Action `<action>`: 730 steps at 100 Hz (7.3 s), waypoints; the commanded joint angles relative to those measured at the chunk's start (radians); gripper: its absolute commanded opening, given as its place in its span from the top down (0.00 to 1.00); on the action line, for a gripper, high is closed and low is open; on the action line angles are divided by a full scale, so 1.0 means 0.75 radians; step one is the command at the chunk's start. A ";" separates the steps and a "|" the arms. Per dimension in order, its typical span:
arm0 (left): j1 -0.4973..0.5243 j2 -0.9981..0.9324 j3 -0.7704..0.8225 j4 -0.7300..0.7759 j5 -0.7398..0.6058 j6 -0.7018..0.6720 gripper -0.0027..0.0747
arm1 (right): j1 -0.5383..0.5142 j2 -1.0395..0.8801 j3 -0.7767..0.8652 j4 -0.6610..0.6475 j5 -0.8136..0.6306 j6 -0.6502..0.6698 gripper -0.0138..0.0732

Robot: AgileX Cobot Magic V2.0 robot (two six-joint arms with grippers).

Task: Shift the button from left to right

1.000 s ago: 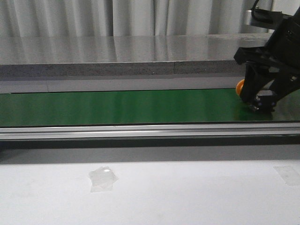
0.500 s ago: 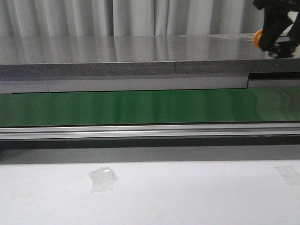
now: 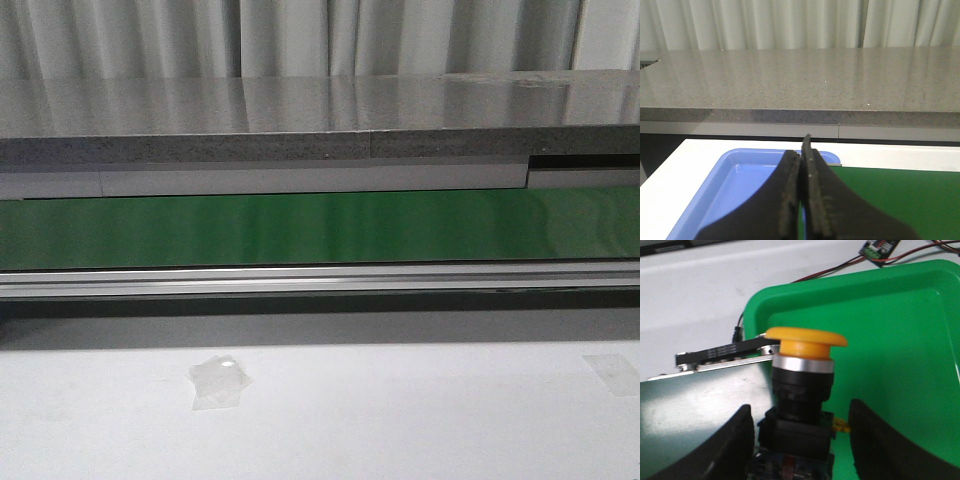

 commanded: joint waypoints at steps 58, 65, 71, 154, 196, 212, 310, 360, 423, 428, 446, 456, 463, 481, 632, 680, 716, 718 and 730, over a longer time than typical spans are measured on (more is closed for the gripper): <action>-0.008 0.008 -0.037 -0.012 -0.112 -0.002 0.99 | -0.074 0.241 -0.042 -0.037 -0.026 -0.020 0.76; -0.008 0.008 -0.037 -0.012 -0.112 -0.002 0.99 | -0.074 0.248 -0.042 -0.061 -0.015 -0.020 0.76; -0.008 0.008 -0.037 -0.012 -0.112 -0.002 0.99 | -0.074 0.253 -0.041 -0.082 -0.012 -0.020 0.76; -0.008 0.008 -0.037 -0.012 -0.112 -0.002 0.99 | -0.074 0.253 -0.041 -0.106 0.037 -0.019 0.66; -0.008 0.008 -0.037 -0.012 -0.112 -0.002 0.99 | -0.074 0.253 -0.041 -0.106 0.049 0.006 0.35; -0.008 0.008 -0.037 -0.012 -0.112 -0.002 0.99 | -0.074 0.253 -0.041 -0.106 0.049 0.006 0.35; -0.008 0.008 -0.037 -0.012 -0.112 -0.002 0.99 | -0.062 -0.032 -0.045 0.047 -0.077 0.006 0.21; -0.008 0.008 -0.037 -0.012 -0.112 -0.002 0.99 | 0.180 -0.296 -0.040 0.151 -0.078 -0.065 0.21; -0.008 0.008 -0.037 -0.012 -0.112 -0.002 0.99 | 0.382 -1.012 0.816 0.151 -0.651 -0.069 0.21; -0.008 0.008 -0.037 -0.012 -0.112 -0.002 0.99 | 0.382 -1.084 0.899 0.151 -0.693 -0.069 0.21; -0.008 0.008 -0.037 -0.012 -0.112 -0.002 0.99 | 0.382 -1.343 1.148 0.151 -0.741 -0.069 0.21; -0.008 0.008 -0.037 -0.012 -0.112 -0.002 0.99 | 0.382 -1.499 1.239 0.151 -0.710 -0.069 0.23; -0.008 0.008 -0.037 -0.012 -0.112 -0.002 0.99 | 0.382 -1.590 1.282 0.151 -0.677 -0.069 0.28; -0.008 0.008 -0.037 -0.012 -0.112 -0.002 0.99 | 0.382 -1.738 1.324 0.151 -0.603 -0.069 0.50; -0.008 0.008 -0.037 -0.012 -0.112 -0.002 0.99 | 0.659 -2.008 1.699 -0.230 -1.028 0.390 0.92; -0.008 0.008 -0.037 -0.012 -0.112 -0.002 0.99 | 0.659 -2.356 2.030 -0.215 -1.105 0.436 0.92; -0.008 0.008 -0.037 -0.012 -0.112 -0.002 0.99 | 0.659 -2.363 2.030 -0.213 -1.105 0.436 0.92; -0.008 0.008 -0.037 -0.012 -0.112 -0.002 0.99 | 0.659 -2.363 2.030 -0.213 -1.105 0.436 0.92; -0.008 0.008 -0.037 -0.012 -0.112 -0.002 0.99 | 0.659 -2.363 2.030 -0.213 -1.105 0.436 0.92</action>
